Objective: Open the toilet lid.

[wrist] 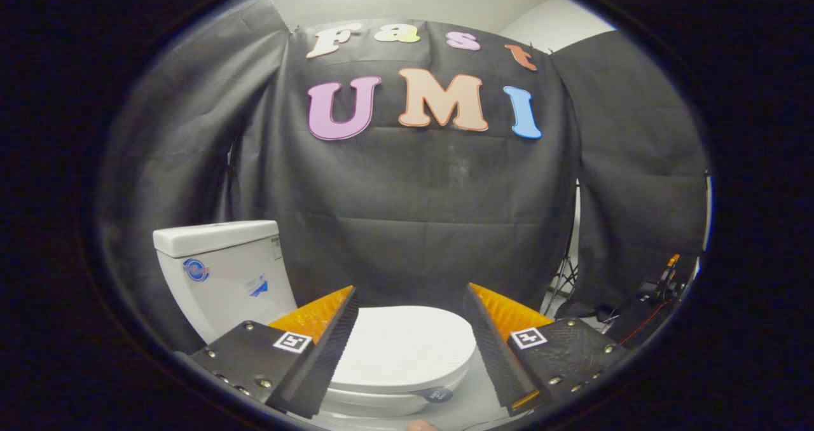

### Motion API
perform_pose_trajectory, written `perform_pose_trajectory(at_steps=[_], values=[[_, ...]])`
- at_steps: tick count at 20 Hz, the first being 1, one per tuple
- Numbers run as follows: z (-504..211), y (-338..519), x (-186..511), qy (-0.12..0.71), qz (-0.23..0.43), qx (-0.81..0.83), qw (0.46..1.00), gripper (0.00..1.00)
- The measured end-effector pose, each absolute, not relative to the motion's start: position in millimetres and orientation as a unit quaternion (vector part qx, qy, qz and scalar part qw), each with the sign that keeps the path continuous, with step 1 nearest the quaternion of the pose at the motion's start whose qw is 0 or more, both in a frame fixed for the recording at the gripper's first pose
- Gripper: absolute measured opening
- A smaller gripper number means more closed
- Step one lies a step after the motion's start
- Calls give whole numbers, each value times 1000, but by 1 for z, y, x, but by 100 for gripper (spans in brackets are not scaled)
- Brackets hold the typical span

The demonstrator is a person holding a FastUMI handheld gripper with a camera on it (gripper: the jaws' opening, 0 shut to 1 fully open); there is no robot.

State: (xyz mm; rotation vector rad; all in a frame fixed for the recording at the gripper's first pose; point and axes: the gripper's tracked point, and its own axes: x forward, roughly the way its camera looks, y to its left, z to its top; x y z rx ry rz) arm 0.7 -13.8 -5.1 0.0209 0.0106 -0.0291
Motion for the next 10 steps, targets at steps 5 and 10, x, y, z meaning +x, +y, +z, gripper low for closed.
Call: perform_pose_trajectory(at_steps=[5, 10], values=[[-11, -24, 3, 14, -24, 11, 1000, 98], [-25, -48, 11, 31, -35, 16, 999, 98]])
